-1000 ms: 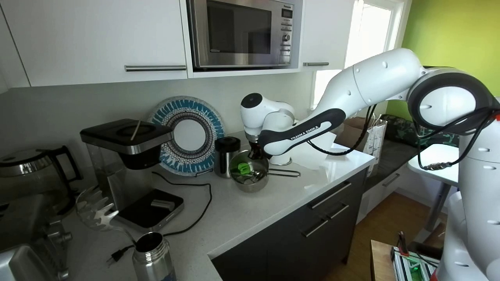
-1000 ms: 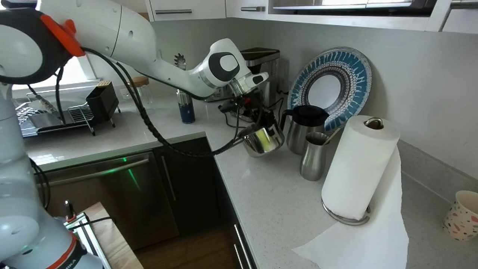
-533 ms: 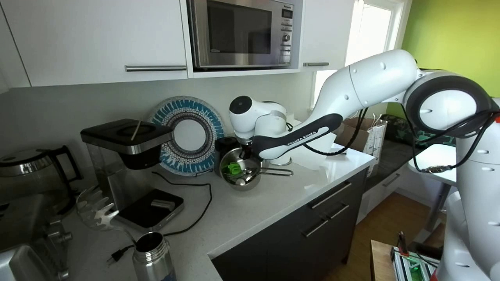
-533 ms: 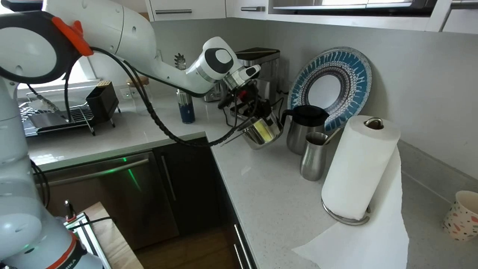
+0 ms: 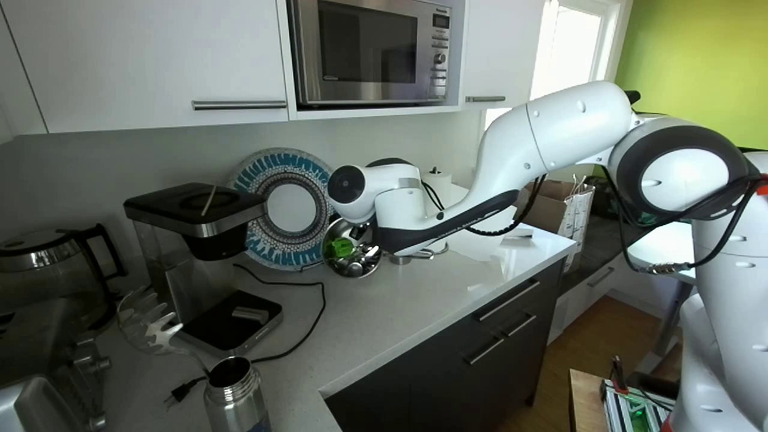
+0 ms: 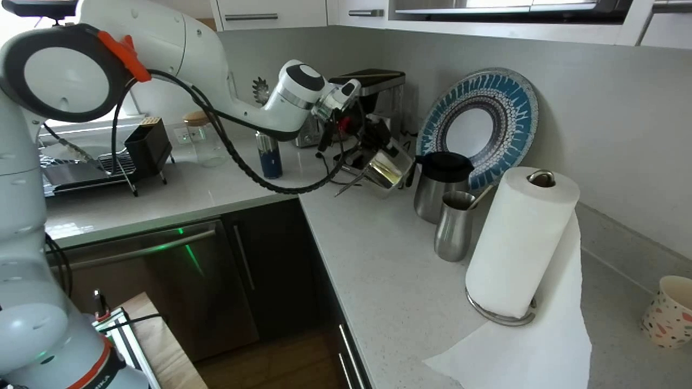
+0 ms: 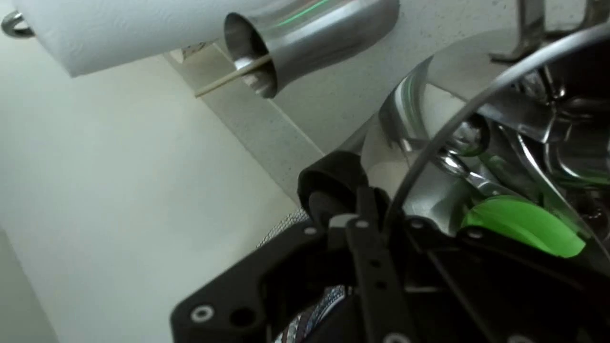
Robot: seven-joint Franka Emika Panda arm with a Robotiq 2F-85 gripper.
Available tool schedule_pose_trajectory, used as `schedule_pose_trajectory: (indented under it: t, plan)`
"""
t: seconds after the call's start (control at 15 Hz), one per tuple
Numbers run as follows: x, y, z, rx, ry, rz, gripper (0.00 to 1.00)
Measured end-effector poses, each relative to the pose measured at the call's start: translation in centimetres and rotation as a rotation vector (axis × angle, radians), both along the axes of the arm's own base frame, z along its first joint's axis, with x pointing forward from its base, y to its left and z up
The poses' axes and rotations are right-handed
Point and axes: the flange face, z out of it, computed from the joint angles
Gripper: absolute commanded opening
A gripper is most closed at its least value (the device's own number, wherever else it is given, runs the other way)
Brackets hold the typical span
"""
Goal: Take the stuff out of the pot
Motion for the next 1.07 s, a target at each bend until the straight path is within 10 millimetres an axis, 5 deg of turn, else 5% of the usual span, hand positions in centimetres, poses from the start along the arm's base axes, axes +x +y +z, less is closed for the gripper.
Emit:
schedule_pose_trajectory:
  t: [0.27,1.07]
  plan:
    - [1.7,2.3,0.6,-0.136,-0.006,0.020,0.05]
    - [3.4,1.0,-2.7,-0.310,0.037,0.062,0.01]
